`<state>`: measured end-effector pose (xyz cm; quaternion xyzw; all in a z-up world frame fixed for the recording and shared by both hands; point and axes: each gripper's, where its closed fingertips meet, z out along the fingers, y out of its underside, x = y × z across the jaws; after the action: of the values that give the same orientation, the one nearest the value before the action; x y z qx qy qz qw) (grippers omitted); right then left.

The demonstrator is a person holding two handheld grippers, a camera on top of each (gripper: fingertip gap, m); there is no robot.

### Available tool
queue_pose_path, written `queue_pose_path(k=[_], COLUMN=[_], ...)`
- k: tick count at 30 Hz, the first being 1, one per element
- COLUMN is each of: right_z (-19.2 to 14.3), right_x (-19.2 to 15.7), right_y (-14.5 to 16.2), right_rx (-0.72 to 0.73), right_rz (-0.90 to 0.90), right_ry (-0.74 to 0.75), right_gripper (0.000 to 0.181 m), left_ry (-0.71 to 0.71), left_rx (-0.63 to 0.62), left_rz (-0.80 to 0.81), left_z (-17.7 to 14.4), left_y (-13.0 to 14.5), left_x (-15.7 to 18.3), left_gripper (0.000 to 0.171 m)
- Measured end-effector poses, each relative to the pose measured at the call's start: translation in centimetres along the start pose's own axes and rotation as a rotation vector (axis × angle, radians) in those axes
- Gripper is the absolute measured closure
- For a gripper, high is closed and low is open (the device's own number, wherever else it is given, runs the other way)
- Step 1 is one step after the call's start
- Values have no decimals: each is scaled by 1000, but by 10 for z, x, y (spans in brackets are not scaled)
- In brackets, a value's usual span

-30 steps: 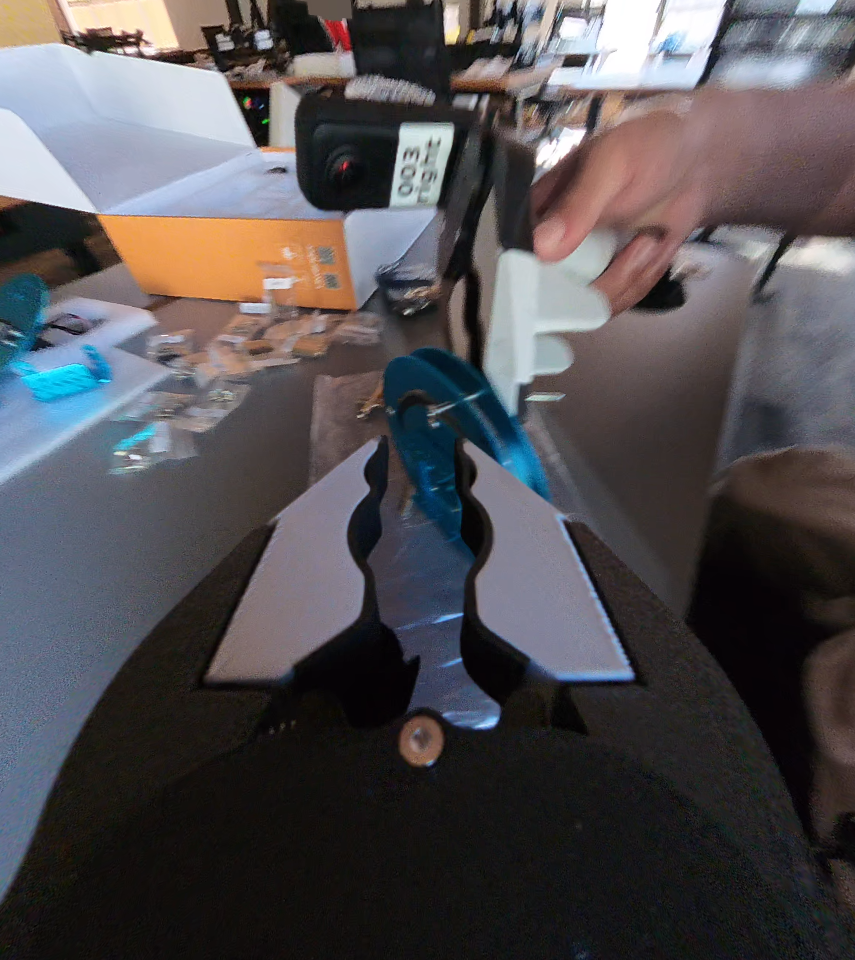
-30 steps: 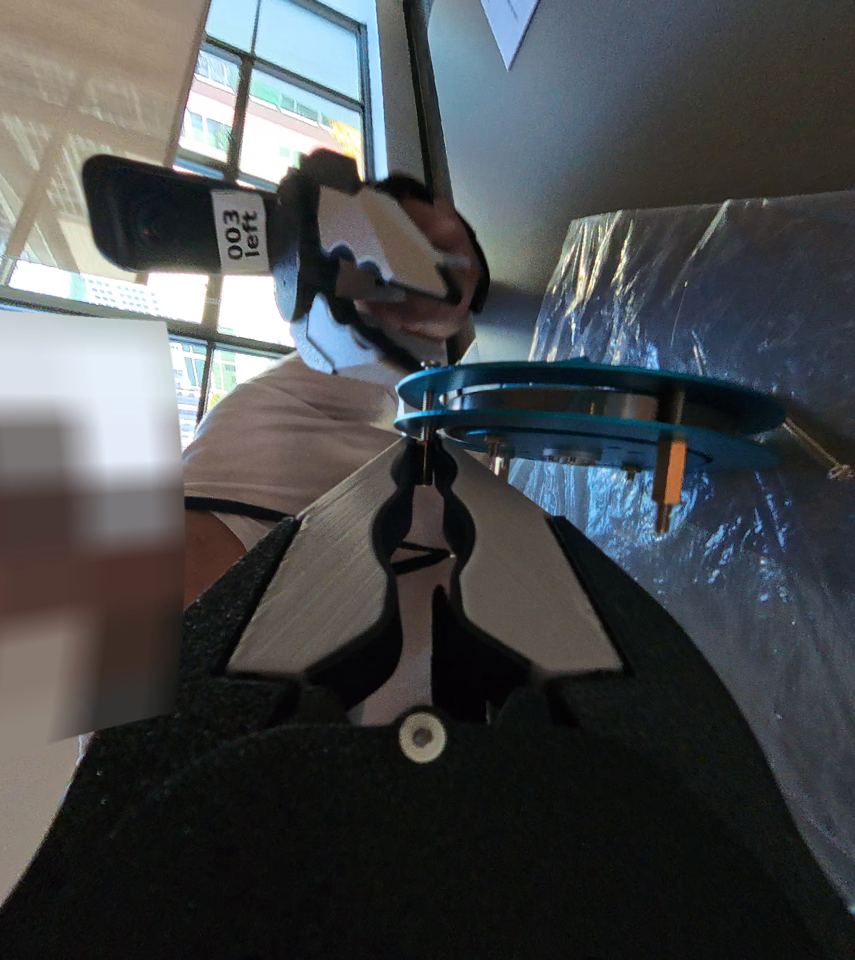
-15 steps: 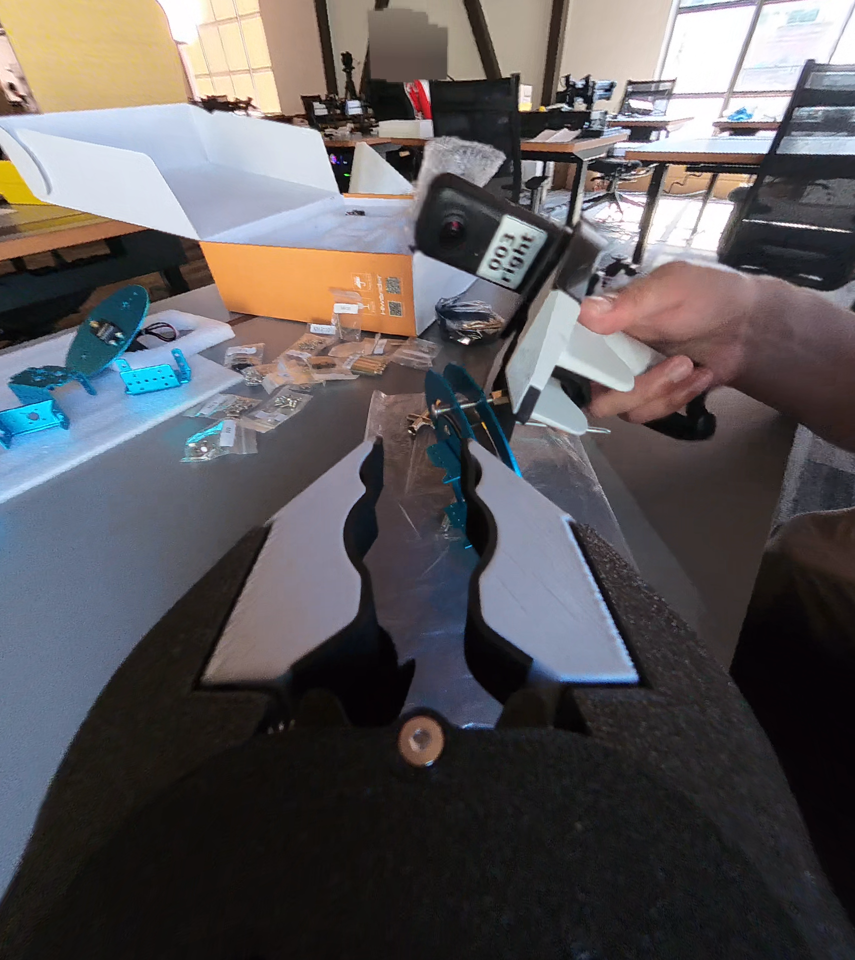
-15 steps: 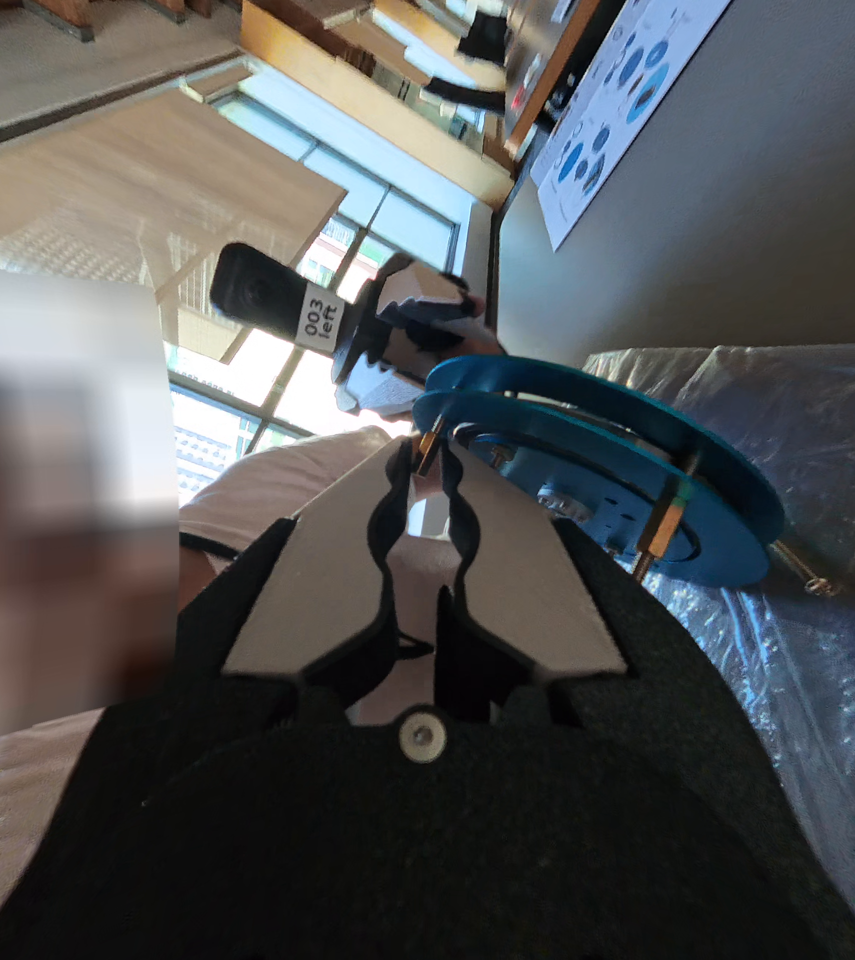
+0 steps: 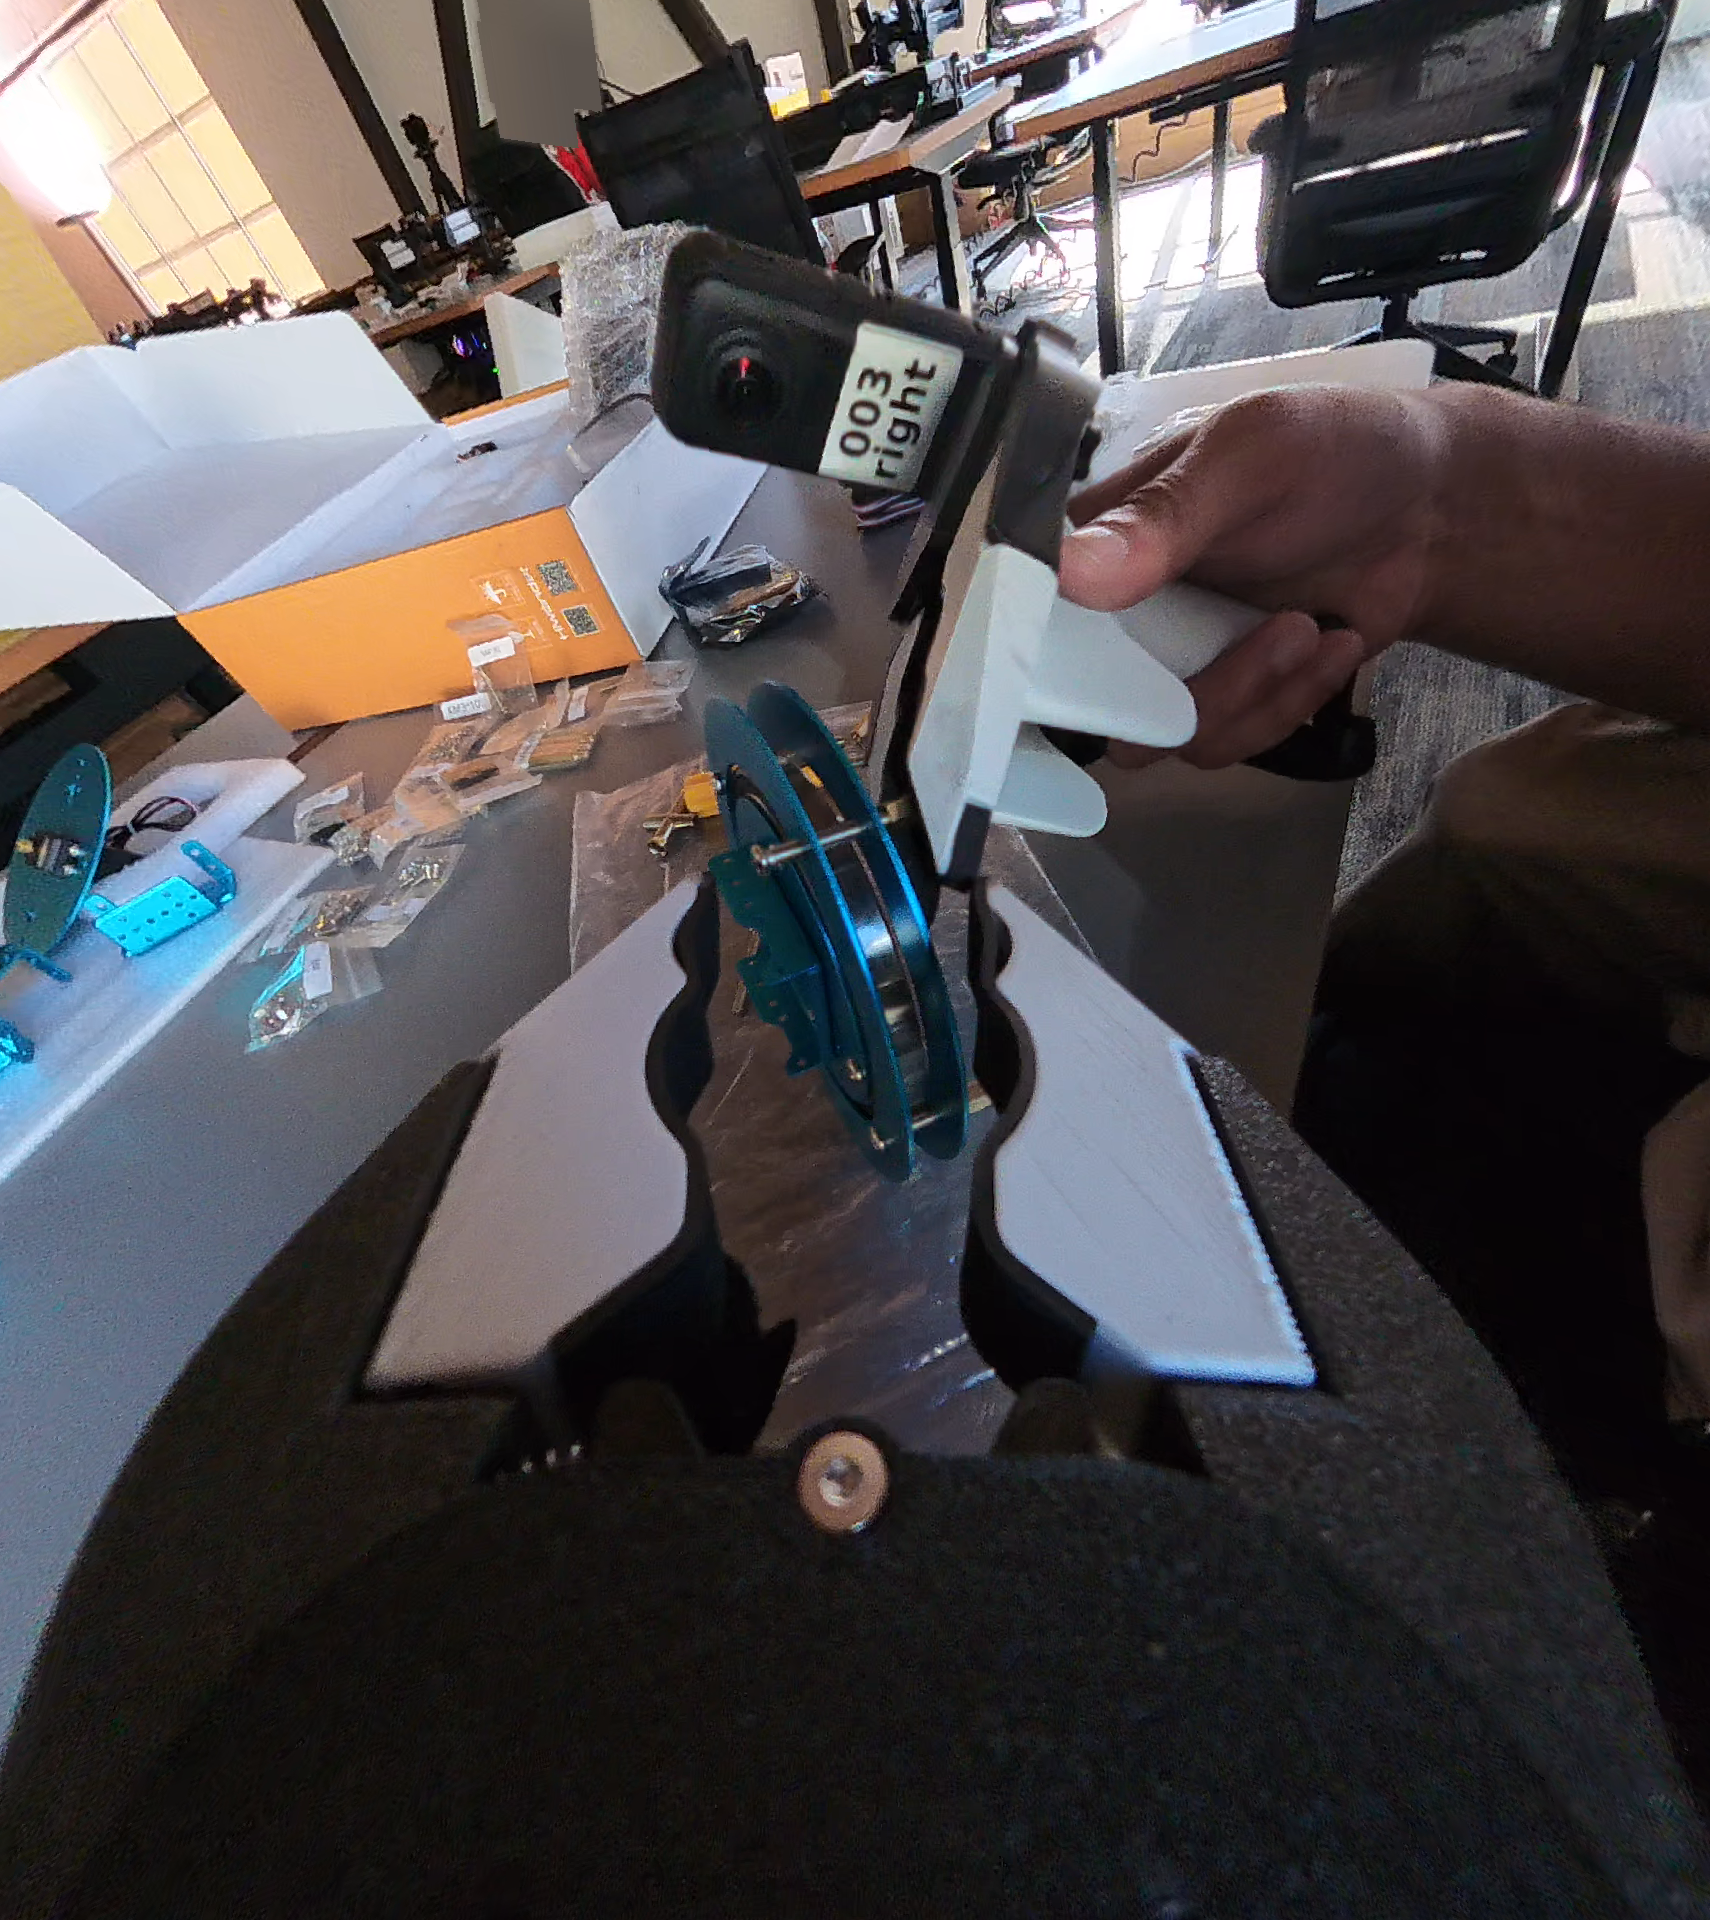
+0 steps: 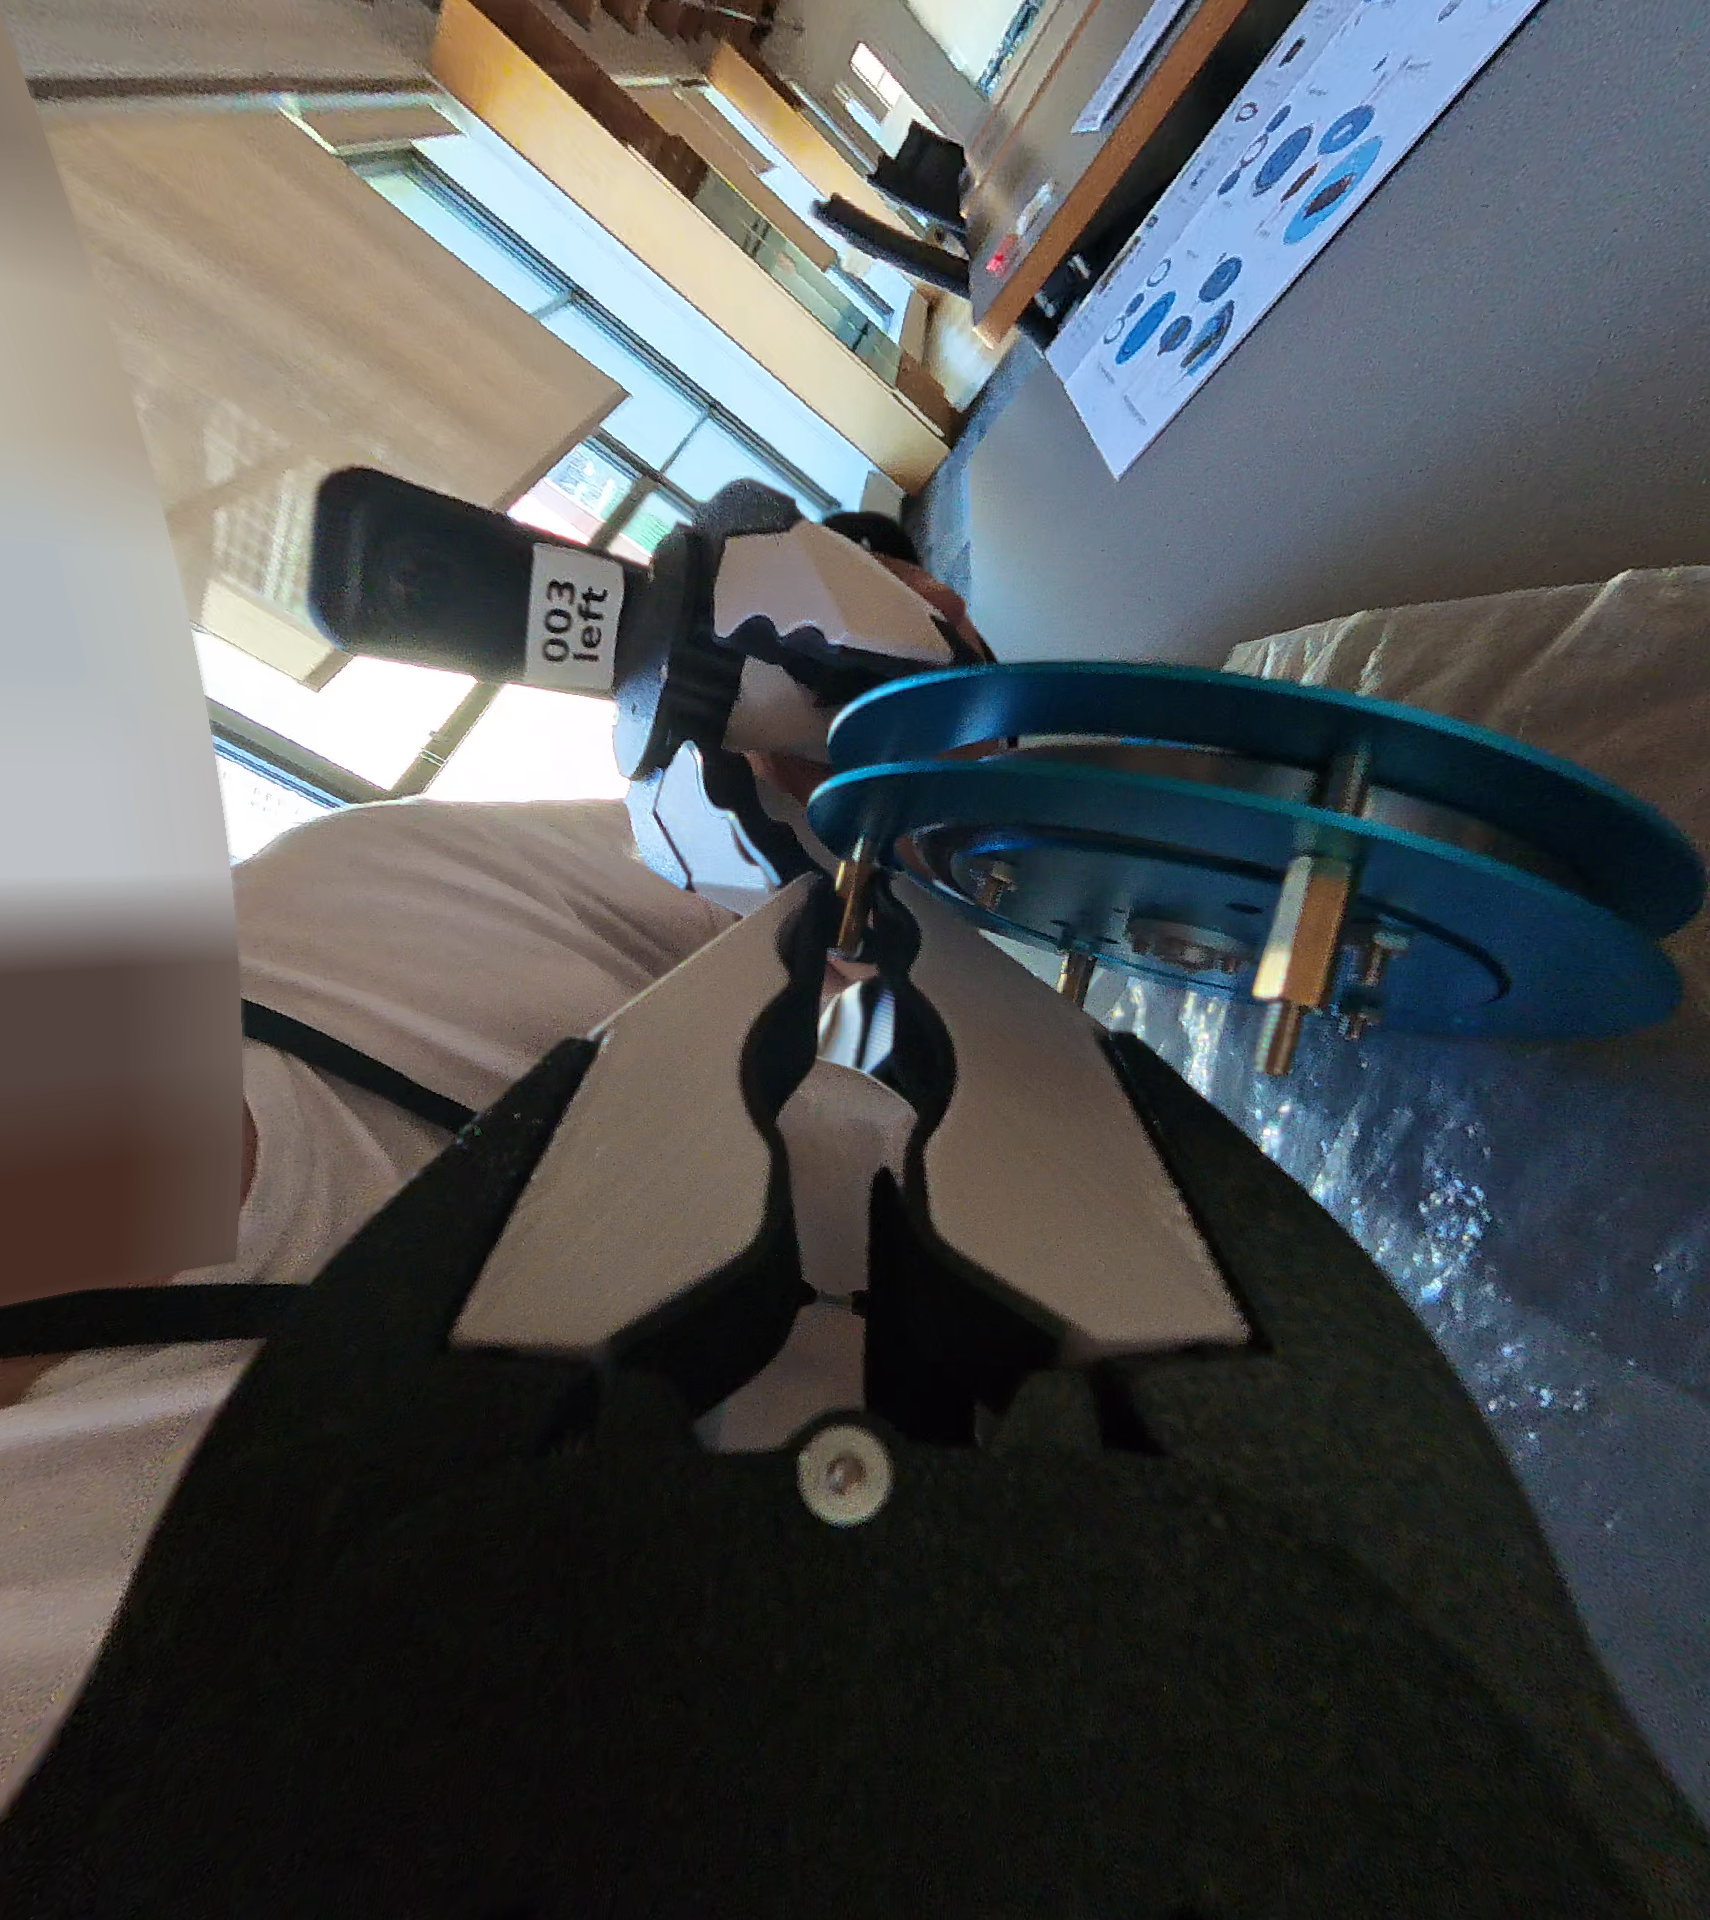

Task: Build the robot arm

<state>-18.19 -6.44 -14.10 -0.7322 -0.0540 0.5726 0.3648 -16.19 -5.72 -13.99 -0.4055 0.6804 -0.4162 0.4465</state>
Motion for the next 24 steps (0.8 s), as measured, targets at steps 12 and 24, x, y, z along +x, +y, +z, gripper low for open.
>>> queue_pose_path(k=[12,24], right_z=[-12,-30], right_x=[3,12], right_y=[-13,-54], right_rx=[-38,94], right_rz=[58,4], right_ry=[-91,22], right_gripper=[174,140], left_ry=[97,360], left_rx=[-7,-158], left_rz=[169,-36], left_z=[16,42], left_y=[-3,0], left_x=[-11,-46], left_gripper=[136,151])
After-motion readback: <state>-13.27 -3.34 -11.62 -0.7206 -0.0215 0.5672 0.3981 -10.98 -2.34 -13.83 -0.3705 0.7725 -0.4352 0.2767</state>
